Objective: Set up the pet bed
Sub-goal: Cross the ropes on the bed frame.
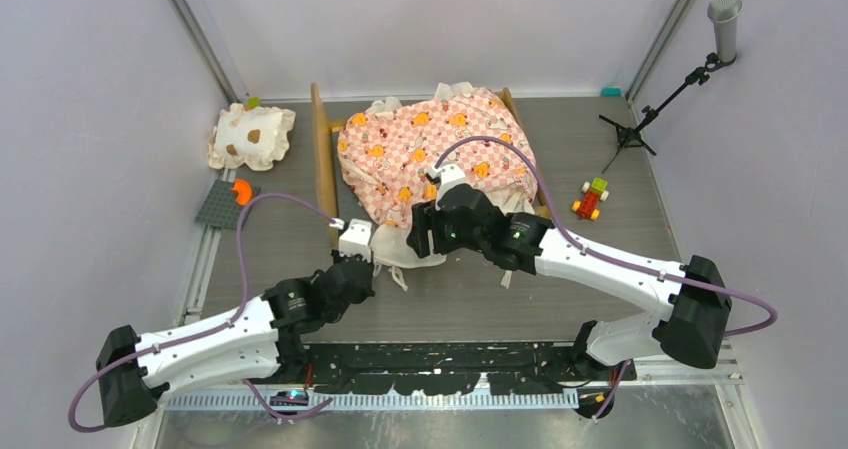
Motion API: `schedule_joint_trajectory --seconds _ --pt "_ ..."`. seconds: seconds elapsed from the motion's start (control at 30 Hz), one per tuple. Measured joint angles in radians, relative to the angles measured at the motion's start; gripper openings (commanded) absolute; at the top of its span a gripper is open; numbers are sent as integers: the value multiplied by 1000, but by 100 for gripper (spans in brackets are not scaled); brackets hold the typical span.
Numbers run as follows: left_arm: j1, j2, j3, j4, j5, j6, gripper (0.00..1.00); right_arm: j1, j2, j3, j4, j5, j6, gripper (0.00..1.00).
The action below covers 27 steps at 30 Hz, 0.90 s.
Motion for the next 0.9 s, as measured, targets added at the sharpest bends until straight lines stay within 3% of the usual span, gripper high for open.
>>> schedule_joint_trajectory --seconds 0.27,0.4,0.63,0.9 --pt "54 -11 59 -229 153 -155 0 0 19 0 1 -52 17 69" --pt "54 -98 61 -359 195 -267 0 0 56 0 1 -63 30 69" --pt "54 -260 27 -607 197 -527 0 0 109 8 0 -62 43 70" --pt "54 -267 28 -770 144 -712 0 0 188 129 -23 -52 47 76"
